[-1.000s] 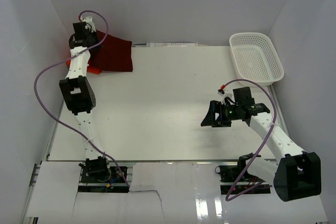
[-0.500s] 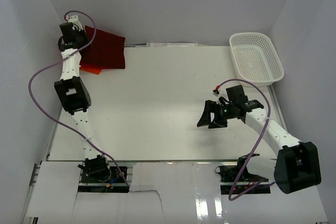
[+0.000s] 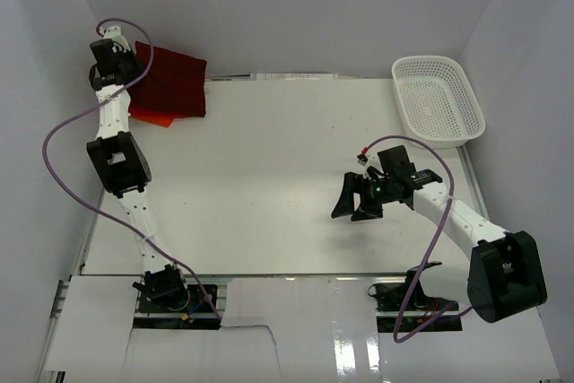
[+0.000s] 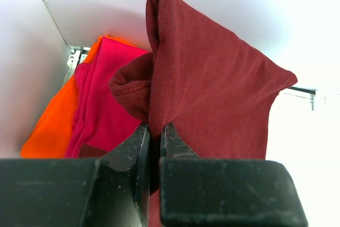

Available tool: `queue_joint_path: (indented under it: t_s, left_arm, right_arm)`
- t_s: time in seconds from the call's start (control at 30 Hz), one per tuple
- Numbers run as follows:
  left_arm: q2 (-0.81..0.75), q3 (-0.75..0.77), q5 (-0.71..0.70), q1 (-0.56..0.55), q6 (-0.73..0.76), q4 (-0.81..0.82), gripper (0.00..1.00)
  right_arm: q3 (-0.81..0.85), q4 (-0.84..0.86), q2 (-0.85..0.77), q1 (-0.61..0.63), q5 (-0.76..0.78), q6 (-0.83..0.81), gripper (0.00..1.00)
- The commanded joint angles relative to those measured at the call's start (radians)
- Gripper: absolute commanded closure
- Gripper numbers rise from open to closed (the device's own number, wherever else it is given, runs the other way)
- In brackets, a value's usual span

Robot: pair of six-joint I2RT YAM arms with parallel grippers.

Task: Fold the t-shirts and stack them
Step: Put the neatly folded tshirt into the corner of the board with the left arm

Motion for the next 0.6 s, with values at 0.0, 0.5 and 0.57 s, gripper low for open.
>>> queue_joint_path:
  t_s: [0.0, 0.5, 0.57]
  left_arm:
    - [-0.034, 0.042, 0.007, 0.019, -0.011, 0.070, 1.00]
    - [-0.065, -0.026, -0.002, 0.021, -0.027, 0.166, 1.00]
    - [-0.049, -0.032, -0.011, 0.021, -0.019, 0.172, 1.00]
  right_arm:
    - [0.037, 0.025, 0.007, 0.012, 0.001, 0.013, 0.18]
    - [0.036, 0.051, 0.025, 0.030, 0.000, 0.026, 0.17]
    - [0.039, 0.047, 0.028, 0.035, -0.003, 0.027, 0.17]
